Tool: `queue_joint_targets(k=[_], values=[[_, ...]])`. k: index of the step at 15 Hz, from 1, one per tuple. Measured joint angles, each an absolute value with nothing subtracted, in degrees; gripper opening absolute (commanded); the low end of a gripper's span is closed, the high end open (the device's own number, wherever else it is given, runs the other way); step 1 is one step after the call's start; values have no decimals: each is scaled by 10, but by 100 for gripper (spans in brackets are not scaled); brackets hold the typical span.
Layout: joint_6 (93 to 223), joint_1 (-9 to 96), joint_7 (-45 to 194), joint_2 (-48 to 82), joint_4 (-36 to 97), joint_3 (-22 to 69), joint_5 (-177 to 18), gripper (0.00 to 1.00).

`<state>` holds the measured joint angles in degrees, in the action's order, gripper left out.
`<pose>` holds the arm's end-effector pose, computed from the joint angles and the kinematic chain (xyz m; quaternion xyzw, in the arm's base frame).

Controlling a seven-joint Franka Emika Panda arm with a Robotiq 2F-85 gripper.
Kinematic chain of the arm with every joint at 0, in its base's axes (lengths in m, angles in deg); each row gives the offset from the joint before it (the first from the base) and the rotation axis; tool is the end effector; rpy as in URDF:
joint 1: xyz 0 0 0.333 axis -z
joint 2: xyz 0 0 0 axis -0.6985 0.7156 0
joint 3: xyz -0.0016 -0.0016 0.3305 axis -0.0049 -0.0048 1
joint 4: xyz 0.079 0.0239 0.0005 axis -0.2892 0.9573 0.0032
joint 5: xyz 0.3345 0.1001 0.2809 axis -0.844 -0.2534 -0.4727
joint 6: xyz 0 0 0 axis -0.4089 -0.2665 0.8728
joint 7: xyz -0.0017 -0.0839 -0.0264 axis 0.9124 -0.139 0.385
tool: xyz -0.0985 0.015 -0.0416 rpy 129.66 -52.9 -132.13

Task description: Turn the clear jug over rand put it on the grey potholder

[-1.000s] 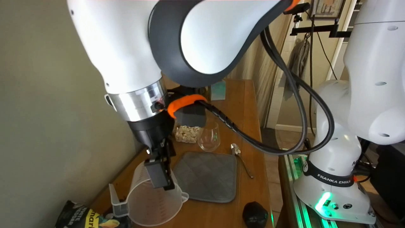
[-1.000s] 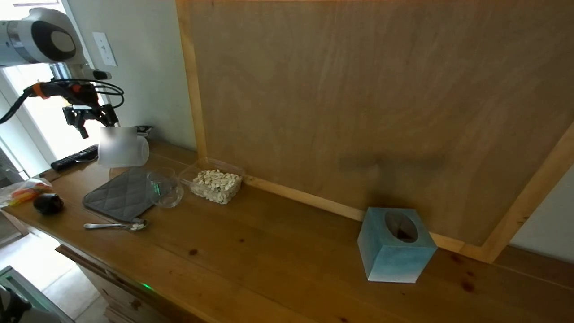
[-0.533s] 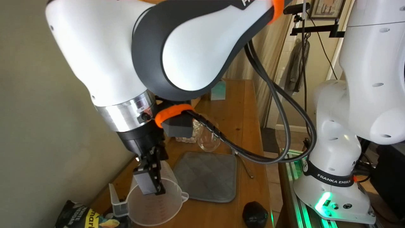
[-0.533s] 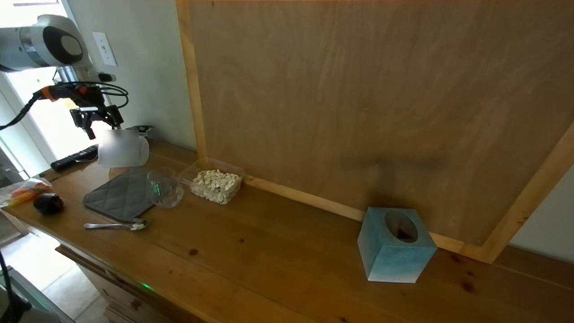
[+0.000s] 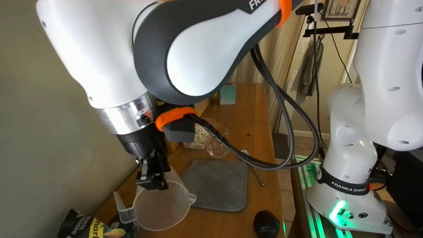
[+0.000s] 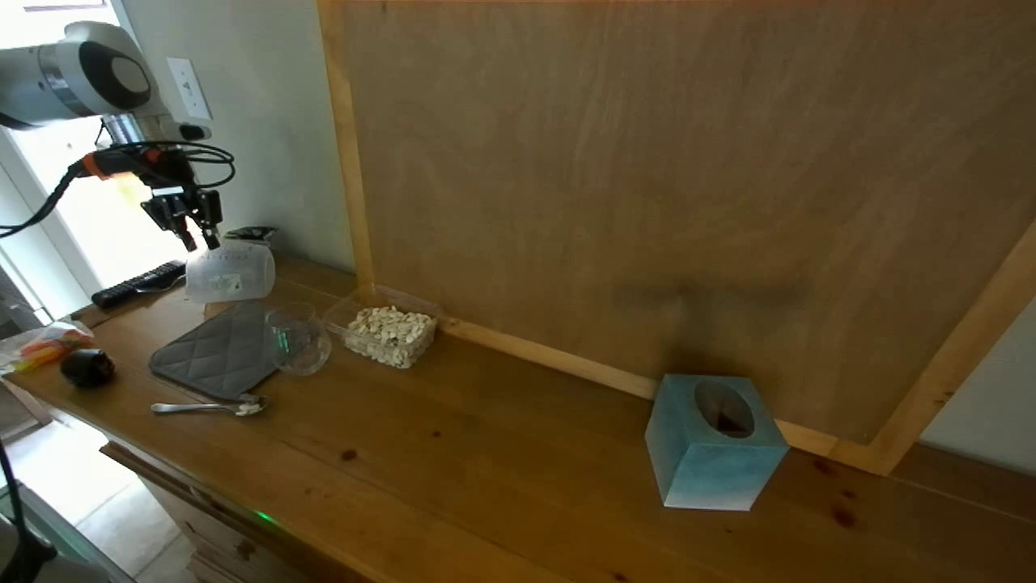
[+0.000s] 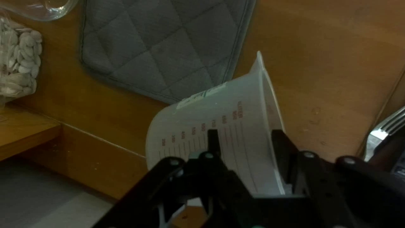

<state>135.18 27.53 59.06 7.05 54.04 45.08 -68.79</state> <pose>0.5066 0.3244 0.3634 0.9753 0.1801 -0.0434 0.1201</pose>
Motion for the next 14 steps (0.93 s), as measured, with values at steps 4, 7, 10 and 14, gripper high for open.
queue_joint_targets(k=[4,7,10,14], values=[[1336,272,569,76,519,447,-662,3],[1328,272,555,75,501,442,-650,0],[1329,272,534,77,490,437,-650,1],[1330,273,493,77,477,424,-652,1]])
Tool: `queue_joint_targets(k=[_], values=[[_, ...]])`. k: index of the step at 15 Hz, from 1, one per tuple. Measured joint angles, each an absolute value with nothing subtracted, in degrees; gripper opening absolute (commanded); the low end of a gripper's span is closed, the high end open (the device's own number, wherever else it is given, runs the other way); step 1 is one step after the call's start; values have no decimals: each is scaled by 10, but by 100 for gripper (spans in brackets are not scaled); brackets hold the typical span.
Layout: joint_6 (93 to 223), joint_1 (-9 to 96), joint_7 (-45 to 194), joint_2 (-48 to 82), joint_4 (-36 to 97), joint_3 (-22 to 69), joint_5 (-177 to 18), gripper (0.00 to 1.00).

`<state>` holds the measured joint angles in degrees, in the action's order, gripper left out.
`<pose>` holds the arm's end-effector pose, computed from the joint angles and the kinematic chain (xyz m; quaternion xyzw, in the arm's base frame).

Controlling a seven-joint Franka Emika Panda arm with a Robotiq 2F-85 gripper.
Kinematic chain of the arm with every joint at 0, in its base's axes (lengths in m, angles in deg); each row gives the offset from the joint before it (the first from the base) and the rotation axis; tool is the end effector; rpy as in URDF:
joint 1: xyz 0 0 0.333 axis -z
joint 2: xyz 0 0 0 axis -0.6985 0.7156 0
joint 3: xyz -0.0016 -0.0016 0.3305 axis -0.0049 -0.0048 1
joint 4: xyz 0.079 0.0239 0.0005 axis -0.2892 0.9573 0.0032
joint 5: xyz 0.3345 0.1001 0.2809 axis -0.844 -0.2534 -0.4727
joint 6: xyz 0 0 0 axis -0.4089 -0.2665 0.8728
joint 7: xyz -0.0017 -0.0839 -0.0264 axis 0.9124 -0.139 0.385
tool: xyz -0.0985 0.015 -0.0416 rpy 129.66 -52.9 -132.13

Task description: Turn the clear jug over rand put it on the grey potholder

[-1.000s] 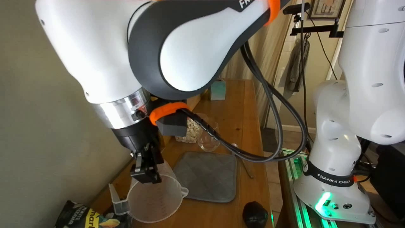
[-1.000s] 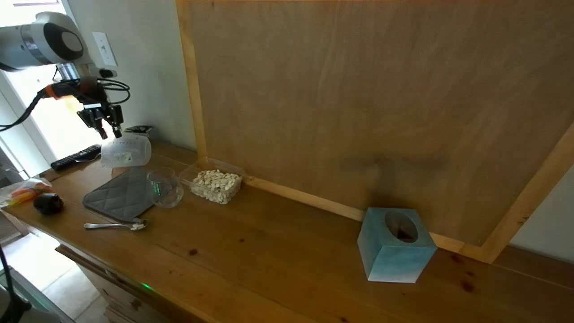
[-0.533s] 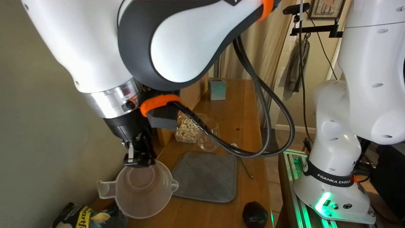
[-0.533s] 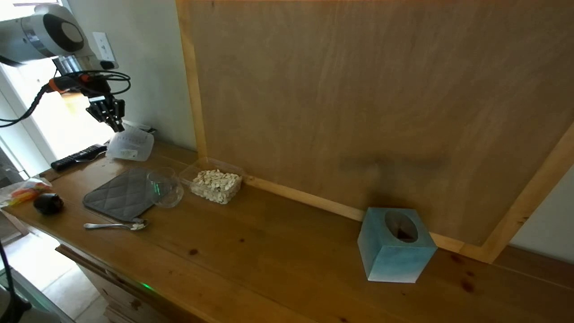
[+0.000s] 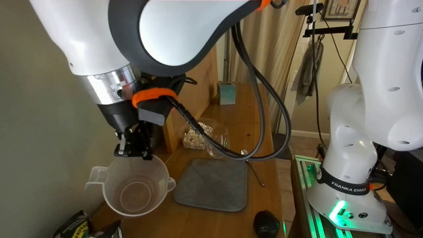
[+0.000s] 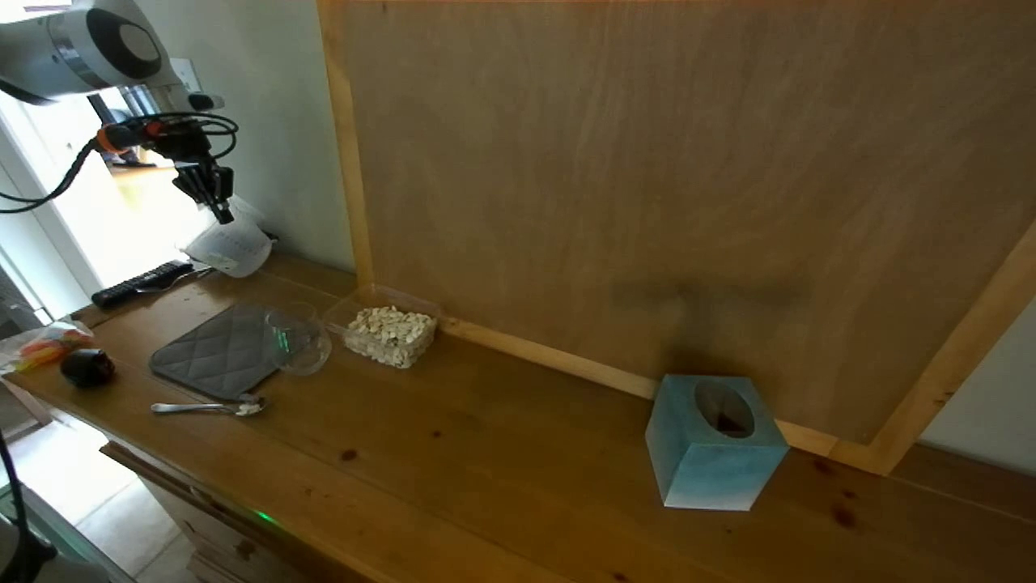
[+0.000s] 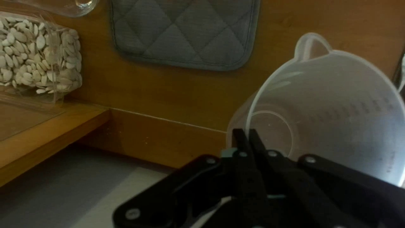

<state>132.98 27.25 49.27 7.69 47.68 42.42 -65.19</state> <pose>0.5454 0.3110 0.4090 0.9875 0.0800 0.0073 0.1358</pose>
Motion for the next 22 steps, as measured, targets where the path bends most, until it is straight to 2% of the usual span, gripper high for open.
queue_joint_targets(k=[6,15,22], values=[[1337,286,467,67,479,402,-745,1],[1309,367,513,-155,669,338,-923,1],[1299,397,566,-188,747,302,-1011,1]])
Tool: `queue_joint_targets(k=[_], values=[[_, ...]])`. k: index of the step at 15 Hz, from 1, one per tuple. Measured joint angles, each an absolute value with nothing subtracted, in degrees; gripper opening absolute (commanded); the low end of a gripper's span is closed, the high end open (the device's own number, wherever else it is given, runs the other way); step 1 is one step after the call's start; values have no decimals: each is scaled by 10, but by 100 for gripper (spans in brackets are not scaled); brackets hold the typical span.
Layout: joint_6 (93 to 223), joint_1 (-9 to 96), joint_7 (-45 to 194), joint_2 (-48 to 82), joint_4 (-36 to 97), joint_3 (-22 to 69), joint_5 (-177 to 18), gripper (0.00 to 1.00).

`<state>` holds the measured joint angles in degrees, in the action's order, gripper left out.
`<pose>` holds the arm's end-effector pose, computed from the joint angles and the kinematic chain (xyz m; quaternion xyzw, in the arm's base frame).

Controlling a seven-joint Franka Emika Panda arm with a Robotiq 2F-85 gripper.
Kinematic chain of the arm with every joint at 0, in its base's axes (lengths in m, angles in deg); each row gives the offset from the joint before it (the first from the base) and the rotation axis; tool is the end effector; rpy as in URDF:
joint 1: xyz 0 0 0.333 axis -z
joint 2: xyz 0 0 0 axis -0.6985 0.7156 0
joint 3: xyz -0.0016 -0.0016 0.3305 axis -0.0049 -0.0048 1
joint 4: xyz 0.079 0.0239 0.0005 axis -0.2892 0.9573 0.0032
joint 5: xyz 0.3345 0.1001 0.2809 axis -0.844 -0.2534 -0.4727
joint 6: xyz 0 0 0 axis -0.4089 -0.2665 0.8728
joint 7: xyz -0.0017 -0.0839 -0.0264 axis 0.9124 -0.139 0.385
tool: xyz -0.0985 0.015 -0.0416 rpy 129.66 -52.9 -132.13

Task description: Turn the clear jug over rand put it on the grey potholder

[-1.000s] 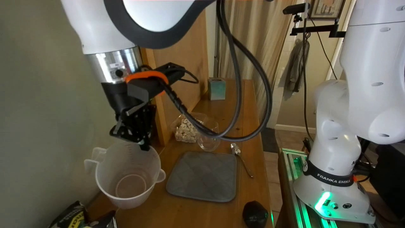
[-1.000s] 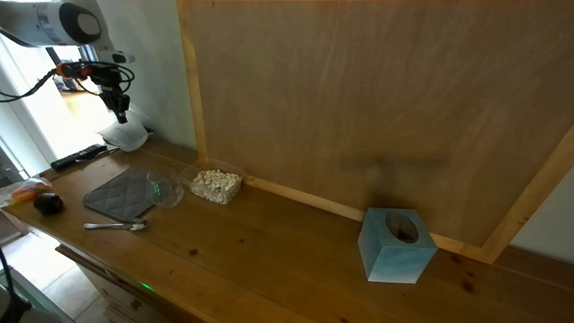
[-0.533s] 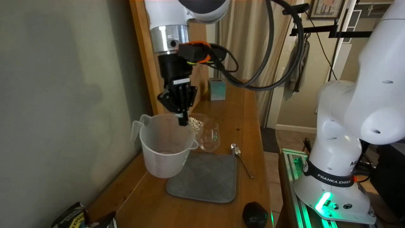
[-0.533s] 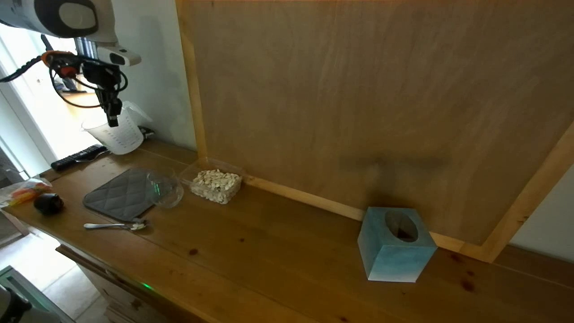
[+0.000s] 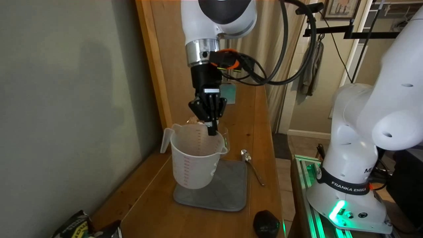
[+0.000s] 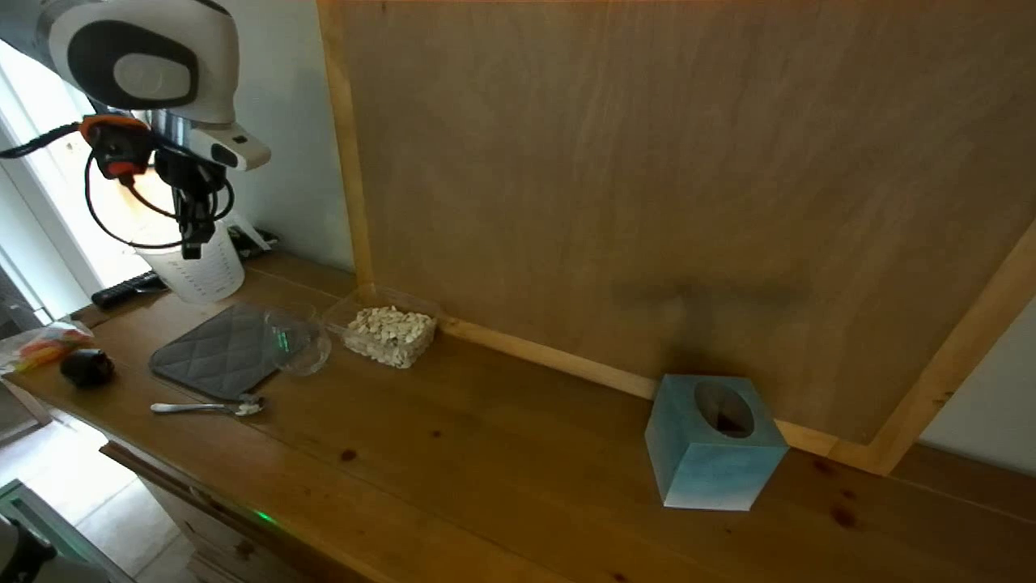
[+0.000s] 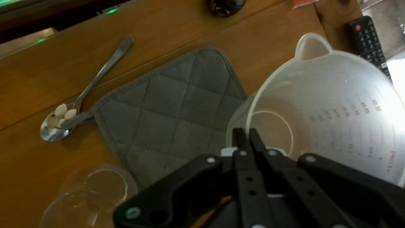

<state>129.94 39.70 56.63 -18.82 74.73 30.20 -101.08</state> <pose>0.4578 0.0845 0.4209 -0.9665 0.1895 0.1295 0.1146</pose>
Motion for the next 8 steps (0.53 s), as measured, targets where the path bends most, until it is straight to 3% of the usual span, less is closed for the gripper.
queue_joint_targets(k=[8], values=[[1299,429,579,-183,794,278,-1033,2]])
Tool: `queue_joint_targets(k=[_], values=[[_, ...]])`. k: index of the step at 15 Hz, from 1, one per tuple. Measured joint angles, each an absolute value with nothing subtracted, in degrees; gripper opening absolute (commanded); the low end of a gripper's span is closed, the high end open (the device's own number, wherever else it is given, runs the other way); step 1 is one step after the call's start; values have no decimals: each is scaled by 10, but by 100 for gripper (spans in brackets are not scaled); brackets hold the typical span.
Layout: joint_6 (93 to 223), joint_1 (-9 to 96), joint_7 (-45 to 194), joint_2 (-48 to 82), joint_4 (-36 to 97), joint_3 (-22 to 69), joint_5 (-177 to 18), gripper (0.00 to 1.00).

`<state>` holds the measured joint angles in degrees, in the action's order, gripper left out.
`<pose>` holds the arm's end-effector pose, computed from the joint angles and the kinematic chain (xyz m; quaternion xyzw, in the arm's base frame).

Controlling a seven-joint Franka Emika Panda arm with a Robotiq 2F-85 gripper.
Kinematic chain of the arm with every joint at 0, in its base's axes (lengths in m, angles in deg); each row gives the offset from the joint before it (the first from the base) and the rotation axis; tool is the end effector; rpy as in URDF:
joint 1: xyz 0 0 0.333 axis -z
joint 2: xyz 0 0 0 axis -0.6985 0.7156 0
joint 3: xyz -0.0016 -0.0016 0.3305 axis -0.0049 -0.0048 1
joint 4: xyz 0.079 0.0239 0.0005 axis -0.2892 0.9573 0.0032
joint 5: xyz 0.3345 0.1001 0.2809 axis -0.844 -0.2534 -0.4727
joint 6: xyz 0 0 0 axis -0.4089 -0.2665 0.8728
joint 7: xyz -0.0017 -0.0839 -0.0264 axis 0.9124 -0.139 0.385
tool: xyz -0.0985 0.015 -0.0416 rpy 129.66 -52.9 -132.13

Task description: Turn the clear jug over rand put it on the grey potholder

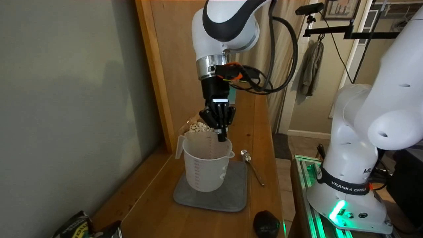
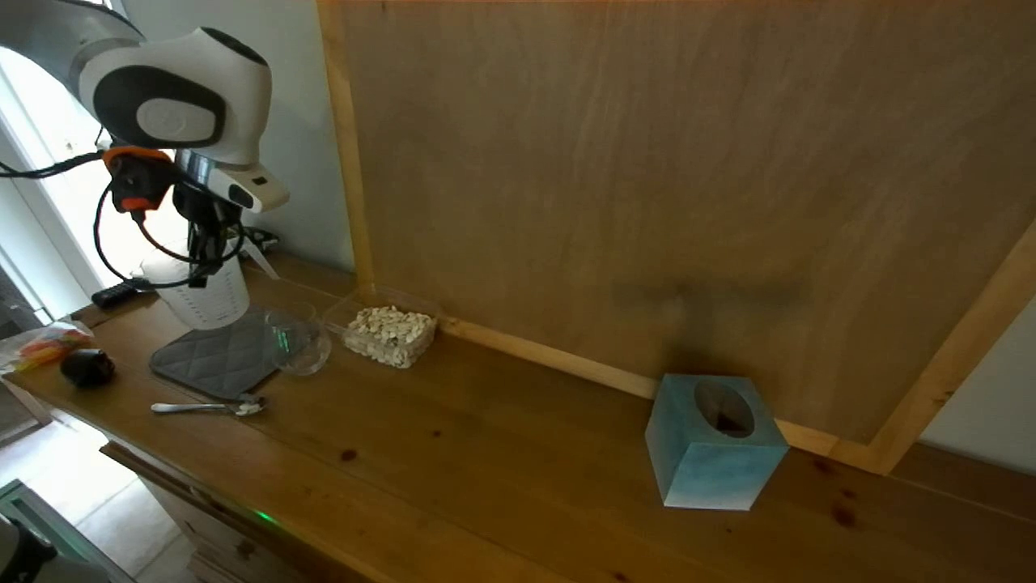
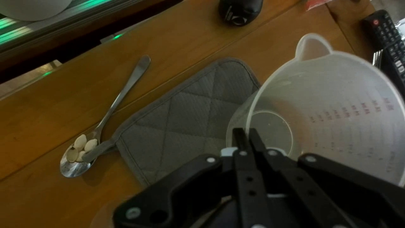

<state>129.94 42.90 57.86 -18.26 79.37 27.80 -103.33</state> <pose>0.4428 0.0415 0.3787 -0.9469 0.2375 0.1702 0.1344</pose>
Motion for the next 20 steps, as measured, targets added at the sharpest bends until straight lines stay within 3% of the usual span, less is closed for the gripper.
queue_joint_targets(k=[5,6,10,17,20], values=[[1299,437,579,-176,804,273,-1036,7],[1299,437,579,-174,804,273,-1036,24],[1299,439,579,-165,804,273,-1042,48],[1298,439,563,-172,801,284,-1043,99],[1294,438,531,-193,794,310,-1034,100]])
